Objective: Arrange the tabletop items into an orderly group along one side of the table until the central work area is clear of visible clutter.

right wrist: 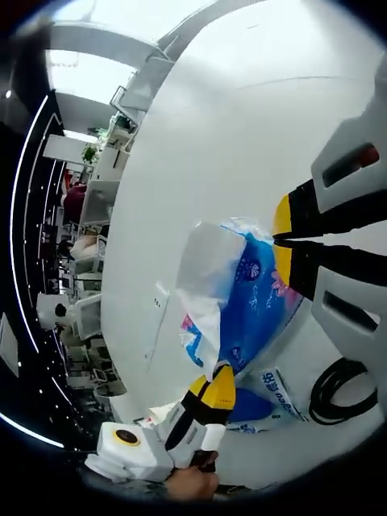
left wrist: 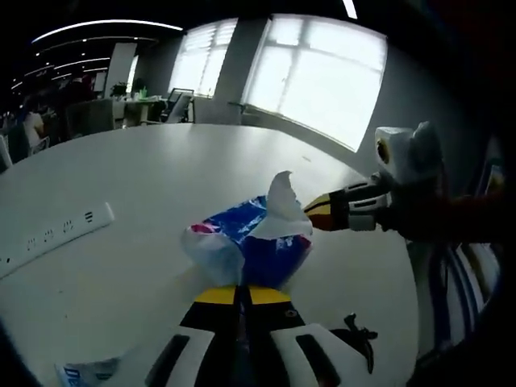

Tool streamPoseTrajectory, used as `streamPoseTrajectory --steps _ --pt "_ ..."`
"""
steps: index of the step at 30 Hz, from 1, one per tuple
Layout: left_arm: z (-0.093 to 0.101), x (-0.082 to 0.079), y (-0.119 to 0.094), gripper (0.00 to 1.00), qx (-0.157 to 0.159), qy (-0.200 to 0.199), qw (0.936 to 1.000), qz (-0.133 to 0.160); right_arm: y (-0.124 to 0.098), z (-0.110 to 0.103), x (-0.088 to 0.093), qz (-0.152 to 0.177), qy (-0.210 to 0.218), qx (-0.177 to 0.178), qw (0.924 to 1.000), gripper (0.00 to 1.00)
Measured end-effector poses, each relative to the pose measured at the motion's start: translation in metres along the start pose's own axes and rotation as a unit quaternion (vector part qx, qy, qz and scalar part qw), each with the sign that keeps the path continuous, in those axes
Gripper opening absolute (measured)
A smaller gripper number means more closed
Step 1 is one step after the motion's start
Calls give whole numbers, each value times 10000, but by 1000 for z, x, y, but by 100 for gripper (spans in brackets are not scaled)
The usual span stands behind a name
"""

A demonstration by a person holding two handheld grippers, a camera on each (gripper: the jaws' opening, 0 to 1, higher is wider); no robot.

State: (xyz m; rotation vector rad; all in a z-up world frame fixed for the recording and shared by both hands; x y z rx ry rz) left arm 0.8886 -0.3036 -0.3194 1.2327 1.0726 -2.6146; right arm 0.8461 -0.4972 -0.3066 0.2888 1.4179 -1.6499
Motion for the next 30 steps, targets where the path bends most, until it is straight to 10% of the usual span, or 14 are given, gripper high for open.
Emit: streamPoseTrajectory --steps 30 --pt "-5 15 35 2 -33 363 9986 -371 20 6 23 -214 -86 93 9997 0"
Point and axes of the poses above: the point that each gripper's makers call its tool centre point, and the gripper's own axes: y roughly forward along the fingers, z roughly to its right, x roughly out of its underside, the point moved 7 cm from there along -y, roughly backward along the fingers, and after that the axes turned 15 degrees about -y, right-handed, at the moved point
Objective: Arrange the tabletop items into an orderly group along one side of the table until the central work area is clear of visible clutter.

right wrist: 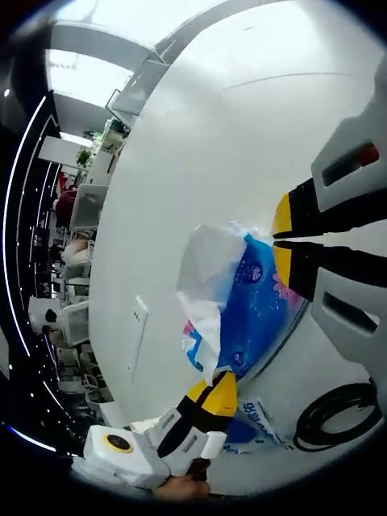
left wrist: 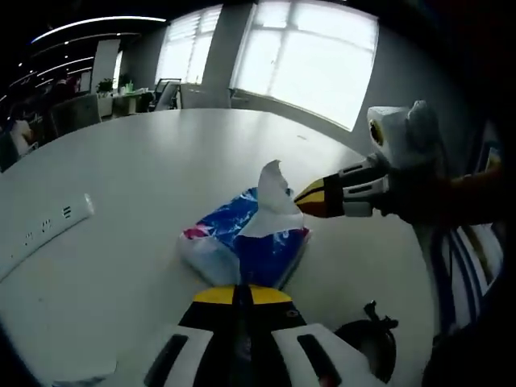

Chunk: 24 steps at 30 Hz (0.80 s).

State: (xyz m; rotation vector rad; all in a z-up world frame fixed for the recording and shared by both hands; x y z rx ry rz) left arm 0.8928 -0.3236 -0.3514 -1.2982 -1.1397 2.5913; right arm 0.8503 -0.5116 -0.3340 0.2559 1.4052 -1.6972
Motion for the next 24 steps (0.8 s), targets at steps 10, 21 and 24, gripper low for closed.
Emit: streamPoseTrajectory --steps 10,21,24 --pt "0 1 -6 4 -89 27 10000 -18 -6 -2 0 -21 80 51 10000 5" --pt "6 1 -19 18 -50 138 9999 -53 -19 -5 -3 116 445 129 9989 14" --pt "5 -1 -27 19 -82 130 9999 20 -27 -7 -3 196 712 143 9972 20"
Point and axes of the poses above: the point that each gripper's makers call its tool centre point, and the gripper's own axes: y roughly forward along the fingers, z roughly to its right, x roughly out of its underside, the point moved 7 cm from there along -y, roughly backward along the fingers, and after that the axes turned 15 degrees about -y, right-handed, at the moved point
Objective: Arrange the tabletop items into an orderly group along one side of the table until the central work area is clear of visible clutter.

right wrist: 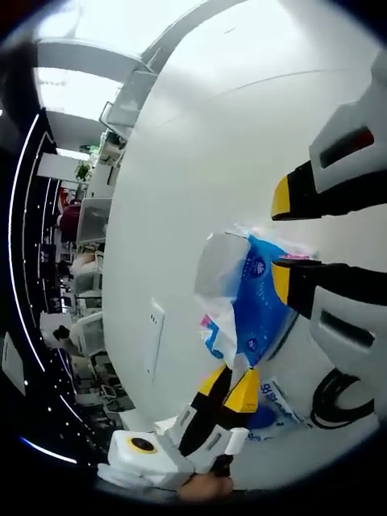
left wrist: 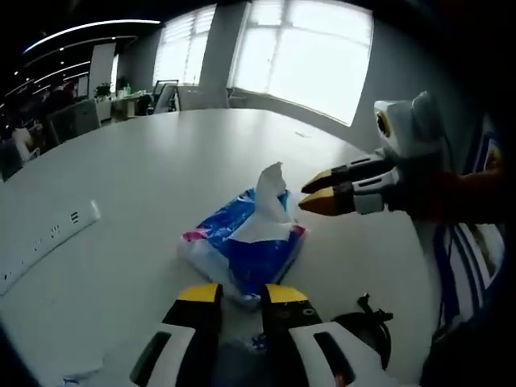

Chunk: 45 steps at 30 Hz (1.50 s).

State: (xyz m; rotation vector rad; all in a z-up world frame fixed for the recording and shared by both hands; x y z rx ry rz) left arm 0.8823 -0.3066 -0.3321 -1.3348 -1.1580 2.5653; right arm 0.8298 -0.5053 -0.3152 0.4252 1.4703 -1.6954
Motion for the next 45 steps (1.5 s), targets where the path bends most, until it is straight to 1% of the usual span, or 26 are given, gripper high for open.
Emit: streamPoseTrajectory --steps 3,4,6,8,11,12,14,16,18,20,25,30,33,37,40,45 --pt "-3 -3 -8 25 -35 -17 10000 52 -6 -5 -1 86 194 -25 9998 26" --pt "-4 -3 -13 26 -43 -3 10000 84 -6 -6 0 102 220 -31 9997 28" --pt "-7 -3 -19 26 -91 -12 9999 78 -14 -12 -2 130 289 -36 9995 32" --pt "-11 -1 -28 26 -166 12 9999 -10 -20 -17 -5 213 385 -37 9990 36" --pt "-15 1 -38 30 -212 -21 9998 -37 -29 -25 -8 259 637 -45 9976 41" --pt "-17 4 -47 30 -278 -39 9996 -53 -32 -31 -9 287 765 -104 9966 43" --pt "-20 6 -58 31 -325 -67 9994 -32 -35 -35 -8 318 769 -100 9965 47" --pt "-22 8 -68 33 -398 -124 9991 -17 -42 -42 -10 314 785 -104 9964 49" --pt "-23 11 -77 35 -425 -138 9990 -26 -50 -51 -12 355 924 -148 9950 52" --pt "-25 15 -87 36 -503 -132 9986 -47 -50 -55 -11 342 960 -184 9946 54" --pt "-33 29 -110 38 -641 -290 9975 -111 -63 -79 -9 339 1061 -263 9934 56" --pt "-45 44 -131 39 -827 -406 9956 -157 -69 -96 -7 310 1119 -364 9926 56" --pt "-52 50 -142 39 -930 -477 9945 -112 -72 -106 -4 277 1173 -417 9918 55" --pt "-59 56 -153 39 -1022 -517 9934 -119 -75 -119 -3 223 1165 -488 9917 53" --pt "-65 63 -162 39 -1078 -621 9922 -116 -77 -130 -3 212 1168 -577 9912 52" --pt "-75 76 -169 38 -1162 -744 9902 -213 -76 -144 0 161 1144 -698 9908 50"
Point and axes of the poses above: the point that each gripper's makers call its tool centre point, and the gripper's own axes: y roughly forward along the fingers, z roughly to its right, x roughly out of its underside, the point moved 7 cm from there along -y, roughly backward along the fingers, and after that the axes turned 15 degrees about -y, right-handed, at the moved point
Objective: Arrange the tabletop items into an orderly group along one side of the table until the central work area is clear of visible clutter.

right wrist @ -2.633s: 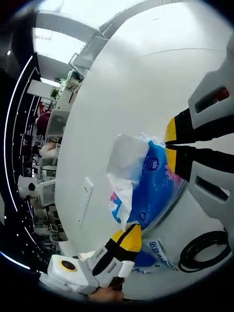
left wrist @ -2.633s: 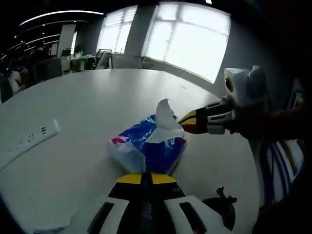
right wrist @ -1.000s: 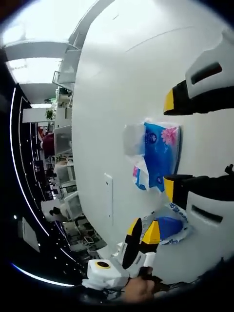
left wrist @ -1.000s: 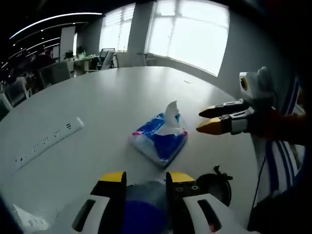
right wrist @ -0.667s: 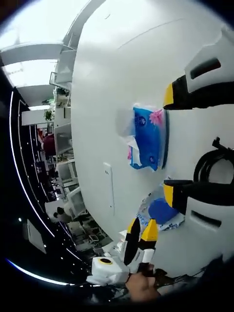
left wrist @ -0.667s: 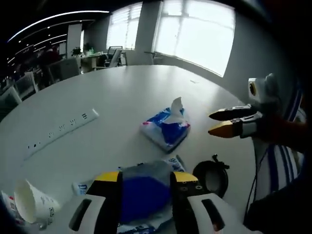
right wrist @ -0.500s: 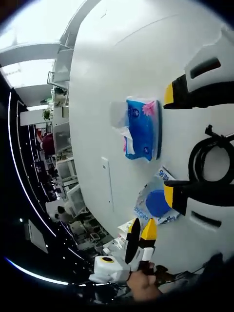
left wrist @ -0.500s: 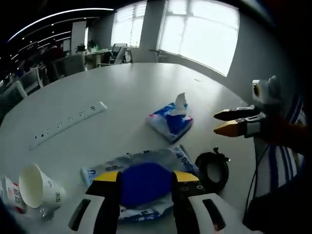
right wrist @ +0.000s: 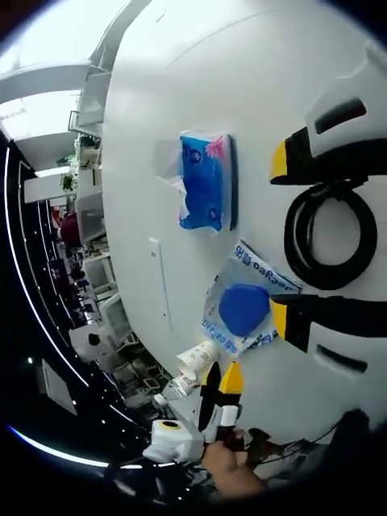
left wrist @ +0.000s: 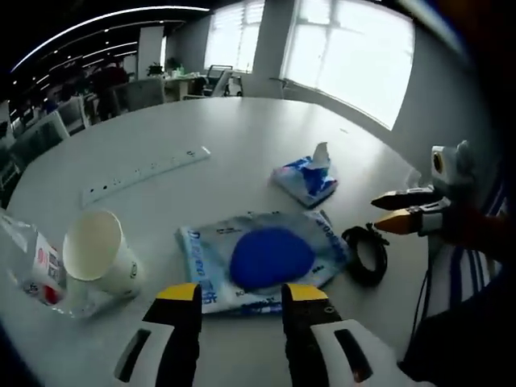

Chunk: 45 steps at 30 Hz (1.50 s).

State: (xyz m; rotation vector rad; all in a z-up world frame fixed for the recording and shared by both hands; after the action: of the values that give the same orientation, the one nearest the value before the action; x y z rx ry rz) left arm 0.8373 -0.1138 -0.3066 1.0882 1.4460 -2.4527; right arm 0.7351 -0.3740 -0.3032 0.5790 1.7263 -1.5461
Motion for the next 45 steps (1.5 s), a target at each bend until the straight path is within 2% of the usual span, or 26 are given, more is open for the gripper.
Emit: streamPoseTrajectory --steps 7,11,17,26,32,42,45 --pt "-11 12 2 36 -88 -139 9998 -105 3 -14 2 -64 -17 -139 9999 44" --pt "-17 14 5 33 -101 -234 9996 -109 11 -22 6 -79 4 -257 9996 37" --pt "-23 13 9 32 -135 -323 9993 -111 18 -35 8 -185 99 -380 9991 33" --pt "-30 15 18 31 -2 -325 9992 -235 25 -41 9 -280 185 -458 9984 23" --pt "-33 18 24 30 60 -402 9987 -316 39 -46 13 -446 123 -522 9976 22" --pt "-34 24 32 24 154 -554 9970 -516 49 -49 12 -569 44 -596 9966 16" --pt "-34 24 32 21 158 -585 9968 -527 50 -49 12 -628 -125 -589 9962 5"
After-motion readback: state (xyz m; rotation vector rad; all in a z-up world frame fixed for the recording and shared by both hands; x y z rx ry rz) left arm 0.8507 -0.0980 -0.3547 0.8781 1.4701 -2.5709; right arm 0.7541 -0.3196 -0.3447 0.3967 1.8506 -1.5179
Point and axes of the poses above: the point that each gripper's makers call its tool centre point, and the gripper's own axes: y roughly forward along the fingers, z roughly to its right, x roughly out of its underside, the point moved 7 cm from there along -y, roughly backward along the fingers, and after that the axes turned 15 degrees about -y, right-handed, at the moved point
